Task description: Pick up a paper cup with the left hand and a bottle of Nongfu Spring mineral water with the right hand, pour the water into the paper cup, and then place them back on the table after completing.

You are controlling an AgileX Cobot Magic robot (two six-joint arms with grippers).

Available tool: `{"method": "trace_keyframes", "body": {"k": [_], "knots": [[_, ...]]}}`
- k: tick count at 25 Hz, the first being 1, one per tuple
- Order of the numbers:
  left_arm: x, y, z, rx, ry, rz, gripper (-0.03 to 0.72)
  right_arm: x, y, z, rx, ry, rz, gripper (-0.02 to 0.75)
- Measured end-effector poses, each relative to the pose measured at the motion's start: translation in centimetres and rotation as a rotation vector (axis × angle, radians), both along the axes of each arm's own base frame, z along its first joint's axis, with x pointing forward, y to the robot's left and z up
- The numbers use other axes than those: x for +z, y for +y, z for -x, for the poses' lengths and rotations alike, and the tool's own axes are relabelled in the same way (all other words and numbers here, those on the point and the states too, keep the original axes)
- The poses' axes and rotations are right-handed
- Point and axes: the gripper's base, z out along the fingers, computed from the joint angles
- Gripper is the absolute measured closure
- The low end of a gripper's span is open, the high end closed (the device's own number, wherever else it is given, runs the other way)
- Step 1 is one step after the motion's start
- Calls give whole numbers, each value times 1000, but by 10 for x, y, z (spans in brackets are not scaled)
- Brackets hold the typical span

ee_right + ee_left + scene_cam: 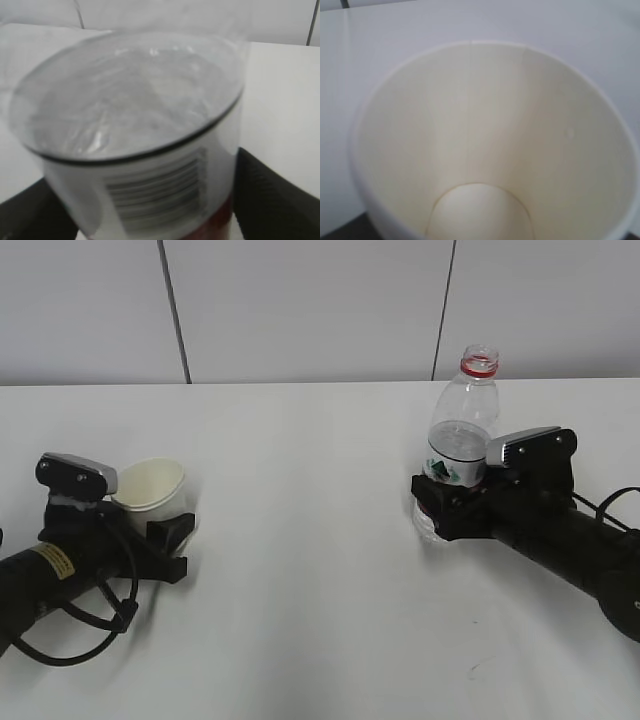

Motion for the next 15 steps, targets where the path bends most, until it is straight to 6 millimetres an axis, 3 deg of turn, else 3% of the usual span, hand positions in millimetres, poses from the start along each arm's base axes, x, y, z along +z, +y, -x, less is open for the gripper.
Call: {"method": "trace_keyframes", "body": {"k": [7, 15], "knots": [[0, -10, 7, -118, 38, 53, 301, 0, 0, 0, 2, 0, 0, 257], [2, -29, 14, -268, 59, 78, 301, 0, 0, 0, 2, -1, 0, 279]]}}
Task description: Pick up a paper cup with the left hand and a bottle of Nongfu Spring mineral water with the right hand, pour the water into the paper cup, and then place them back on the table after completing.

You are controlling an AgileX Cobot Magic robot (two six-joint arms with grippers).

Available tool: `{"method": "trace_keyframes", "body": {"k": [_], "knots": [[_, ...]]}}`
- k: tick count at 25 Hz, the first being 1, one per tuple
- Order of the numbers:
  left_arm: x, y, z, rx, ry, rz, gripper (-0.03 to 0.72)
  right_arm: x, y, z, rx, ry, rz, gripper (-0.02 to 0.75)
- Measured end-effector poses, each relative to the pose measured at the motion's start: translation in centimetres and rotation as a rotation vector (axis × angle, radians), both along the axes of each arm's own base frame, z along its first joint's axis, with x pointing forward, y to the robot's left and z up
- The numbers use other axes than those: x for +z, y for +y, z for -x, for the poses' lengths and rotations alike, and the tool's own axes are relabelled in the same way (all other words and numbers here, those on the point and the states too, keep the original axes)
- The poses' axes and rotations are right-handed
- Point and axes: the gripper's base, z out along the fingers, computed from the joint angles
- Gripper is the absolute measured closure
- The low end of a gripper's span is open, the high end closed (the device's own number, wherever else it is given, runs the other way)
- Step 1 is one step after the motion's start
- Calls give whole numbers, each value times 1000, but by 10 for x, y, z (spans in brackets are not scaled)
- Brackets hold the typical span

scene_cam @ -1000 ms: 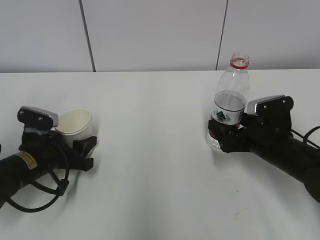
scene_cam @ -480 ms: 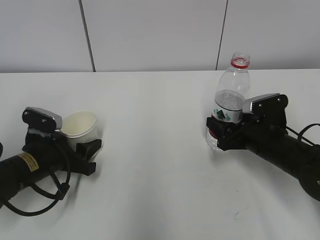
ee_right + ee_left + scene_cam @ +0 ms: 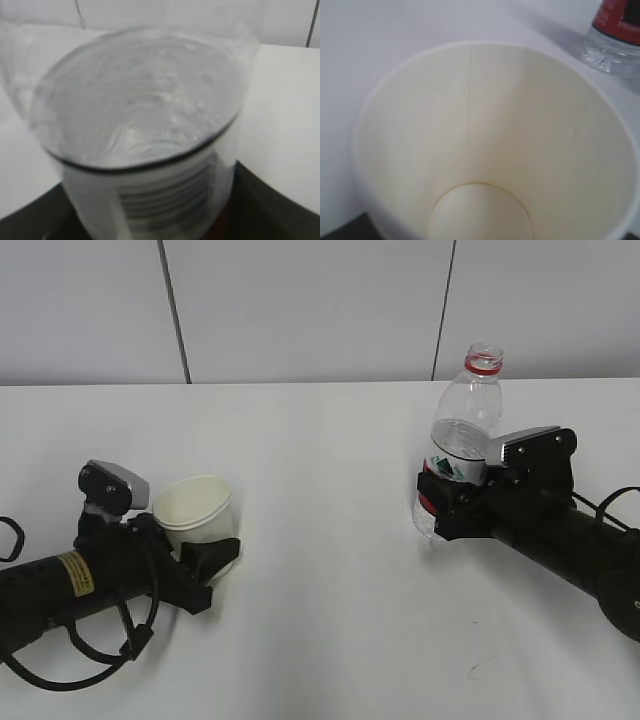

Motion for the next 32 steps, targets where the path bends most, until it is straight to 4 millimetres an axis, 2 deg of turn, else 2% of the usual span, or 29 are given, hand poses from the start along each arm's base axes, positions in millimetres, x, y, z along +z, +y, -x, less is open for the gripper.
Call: {"method": "trace_keyframes", "body": {"k": [10, 18, 24, 32], "knots": [[11, -54, 3, -179, -79, 28, 301, -1, 0, 0, 8, -18, 27, 280], [16, -75, 5, -235, -109, 46, 302, 11, 1, 1, 66, -53, 196, 281], [17, -90, 15, -290, -100, 58, 302, 17, 1, 1, 105, -127, 331, 281], [17, -95, 20, -315, -99, 59, 302, 18, 4, 2, 174, -218, 508, 281]]}}
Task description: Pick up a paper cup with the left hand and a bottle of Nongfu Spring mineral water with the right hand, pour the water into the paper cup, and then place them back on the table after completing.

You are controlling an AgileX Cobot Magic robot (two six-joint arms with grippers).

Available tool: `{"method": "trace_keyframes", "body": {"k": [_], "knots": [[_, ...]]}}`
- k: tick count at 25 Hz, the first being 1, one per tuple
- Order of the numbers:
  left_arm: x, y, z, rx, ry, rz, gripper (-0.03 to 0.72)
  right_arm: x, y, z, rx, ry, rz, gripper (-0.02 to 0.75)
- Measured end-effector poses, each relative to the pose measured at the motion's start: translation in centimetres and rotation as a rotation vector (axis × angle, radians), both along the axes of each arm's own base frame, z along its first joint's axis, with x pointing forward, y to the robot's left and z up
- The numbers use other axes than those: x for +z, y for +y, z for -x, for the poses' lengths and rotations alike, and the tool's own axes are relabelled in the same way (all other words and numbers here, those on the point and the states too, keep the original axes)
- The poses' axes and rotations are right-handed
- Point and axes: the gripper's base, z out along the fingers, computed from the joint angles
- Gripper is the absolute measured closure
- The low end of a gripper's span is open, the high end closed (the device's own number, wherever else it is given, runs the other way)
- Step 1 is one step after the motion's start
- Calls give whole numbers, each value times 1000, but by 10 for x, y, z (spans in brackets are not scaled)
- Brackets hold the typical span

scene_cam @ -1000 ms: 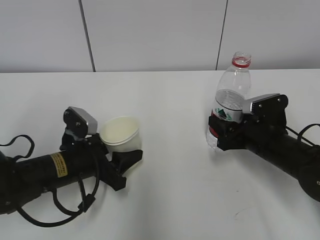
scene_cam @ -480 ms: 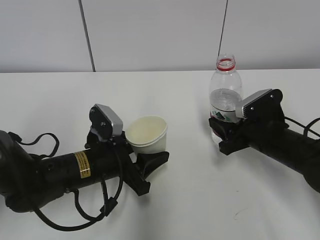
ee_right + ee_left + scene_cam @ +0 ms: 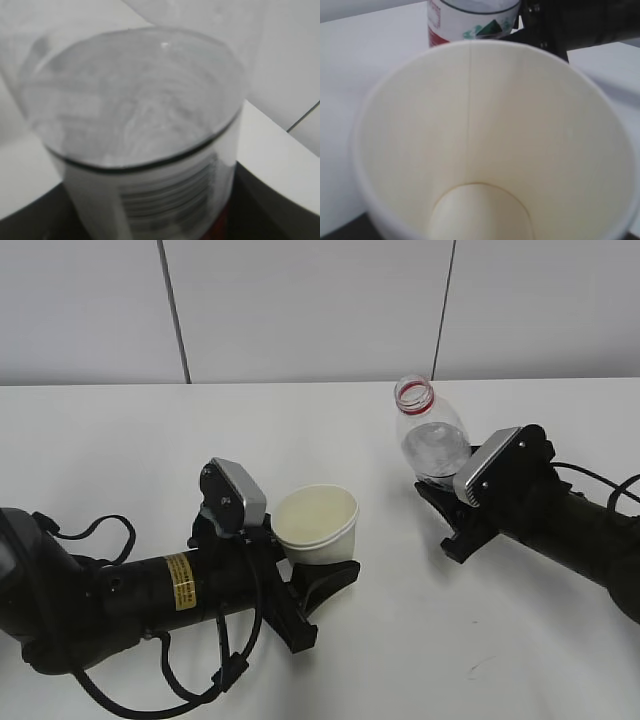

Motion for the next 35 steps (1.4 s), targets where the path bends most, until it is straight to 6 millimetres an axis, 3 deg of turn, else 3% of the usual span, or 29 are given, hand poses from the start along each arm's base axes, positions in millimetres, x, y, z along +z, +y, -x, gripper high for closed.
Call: {"method": "trace_keyframes", "body": {"k": [9, 18, 35], "knots": [[5, -5, -7, 0, -26, 16, 302, 14, 16, 2, 13, -96, 125, 283], [8, -7, -11, -6, -41, 23, 302, 13, 6, -2, -63, -150, 341, 283], [0, -8, -11, -8, -25, 5, 302, 17, 4, -4, -55, -269, 539, 285]]}}
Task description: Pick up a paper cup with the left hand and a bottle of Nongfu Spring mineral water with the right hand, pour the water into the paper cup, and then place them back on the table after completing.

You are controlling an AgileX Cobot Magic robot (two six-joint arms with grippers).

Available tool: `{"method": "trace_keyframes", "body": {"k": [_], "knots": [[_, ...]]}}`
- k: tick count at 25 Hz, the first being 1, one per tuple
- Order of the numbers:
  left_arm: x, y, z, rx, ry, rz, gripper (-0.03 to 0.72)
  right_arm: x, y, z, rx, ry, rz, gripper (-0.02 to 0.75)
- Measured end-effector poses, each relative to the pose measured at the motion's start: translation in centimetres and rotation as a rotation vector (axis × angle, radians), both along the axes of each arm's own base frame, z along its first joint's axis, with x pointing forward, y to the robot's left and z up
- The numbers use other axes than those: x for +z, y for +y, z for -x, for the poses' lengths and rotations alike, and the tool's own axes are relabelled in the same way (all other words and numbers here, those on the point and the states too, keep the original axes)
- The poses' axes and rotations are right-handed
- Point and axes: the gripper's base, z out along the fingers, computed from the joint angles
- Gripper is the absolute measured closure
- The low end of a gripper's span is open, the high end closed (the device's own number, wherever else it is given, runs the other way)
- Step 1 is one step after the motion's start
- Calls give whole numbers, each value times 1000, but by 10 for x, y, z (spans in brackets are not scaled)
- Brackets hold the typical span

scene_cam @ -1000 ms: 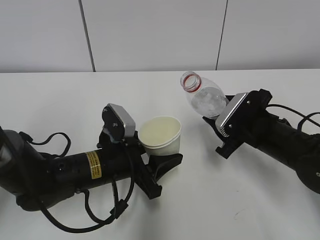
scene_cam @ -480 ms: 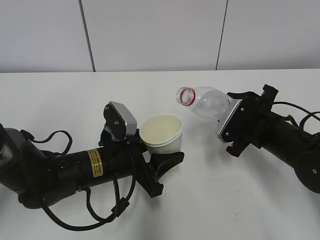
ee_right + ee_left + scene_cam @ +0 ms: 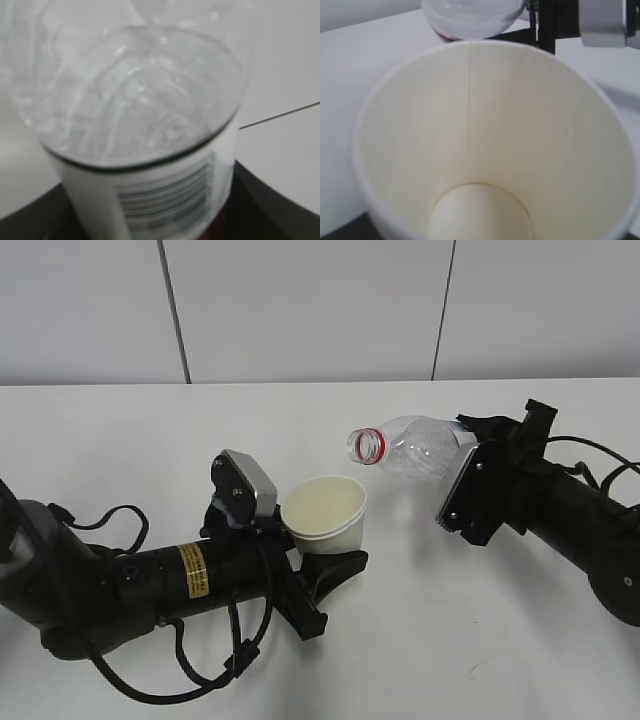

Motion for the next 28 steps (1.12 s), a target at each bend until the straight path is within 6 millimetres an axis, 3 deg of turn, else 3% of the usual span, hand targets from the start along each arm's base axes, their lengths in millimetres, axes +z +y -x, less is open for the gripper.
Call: {"method": "trace_keyframes", "body": {"k": [28], "knots": [[-5, -1, -1, -7, 5, -6, 302, 1, 0, 0, 30, -60, 181, 286]]}}
